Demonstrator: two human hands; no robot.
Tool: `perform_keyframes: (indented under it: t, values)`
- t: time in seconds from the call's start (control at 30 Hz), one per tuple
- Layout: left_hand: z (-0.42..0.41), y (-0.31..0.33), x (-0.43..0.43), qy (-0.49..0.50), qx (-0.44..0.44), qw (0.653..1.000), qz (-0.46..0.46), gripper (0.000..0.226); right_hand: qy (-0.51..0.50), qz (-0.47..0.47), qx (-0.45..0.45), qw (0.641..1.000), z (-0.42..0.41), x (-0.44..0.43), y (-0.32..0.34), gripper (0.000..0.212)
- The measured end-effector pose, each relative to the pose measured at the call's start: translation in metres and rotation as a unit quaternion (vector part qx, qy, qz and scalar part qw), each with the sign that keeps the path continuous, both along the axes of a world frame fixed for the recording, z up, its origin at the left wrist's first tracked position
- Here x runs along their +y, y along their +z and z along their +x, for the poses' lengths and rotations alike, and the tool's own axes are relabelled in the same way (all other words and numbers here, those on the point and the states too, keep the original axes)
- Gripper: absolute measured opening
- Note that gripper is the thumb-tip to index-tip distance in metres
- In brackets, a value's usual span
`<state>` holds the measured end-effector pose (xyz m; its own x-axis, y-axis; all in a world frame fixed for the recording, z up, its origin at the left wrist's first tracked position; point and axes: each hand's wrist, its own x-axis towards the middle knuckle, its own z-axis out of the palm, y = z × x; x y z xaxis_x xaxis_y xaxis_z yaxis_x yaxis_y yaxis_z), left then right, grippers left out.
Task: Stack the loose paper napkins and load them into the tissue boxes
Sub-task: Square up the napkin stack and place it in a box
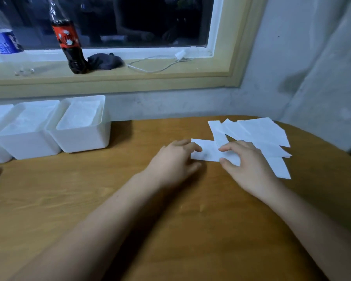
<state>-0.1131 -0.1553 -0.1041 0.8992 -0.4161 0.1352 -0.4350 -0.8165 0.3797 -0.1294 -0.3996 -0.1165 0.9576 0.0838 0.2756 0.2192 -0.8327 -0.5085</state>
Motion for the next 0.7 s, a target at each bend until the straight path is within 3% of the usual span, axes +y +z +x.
perform_keyframes:
  t: [0.17,0.37,0.7]
  values:
    - [-0.009,-0.024,-0.008,-0.020,-0.041,0.996,0.076,0.059,-0.002,-0.049,-0.032,0.998,-0.003,-0.009,-0.021,0.031]
    - [-0.033,-0.039,0.018,-0.023,-0.078,0.995,0.064,0.052,-0.009,-0.071,0.009,0.997,-0.001,-0.016,-0.023,0.043]
    - [-0.089,-0.032,0.057,-0.053,-0.086,0.993,0.061,0.034,-0.017,-0.104,-0.017,0.994,0.003,-0.011,-0.024,0.037]
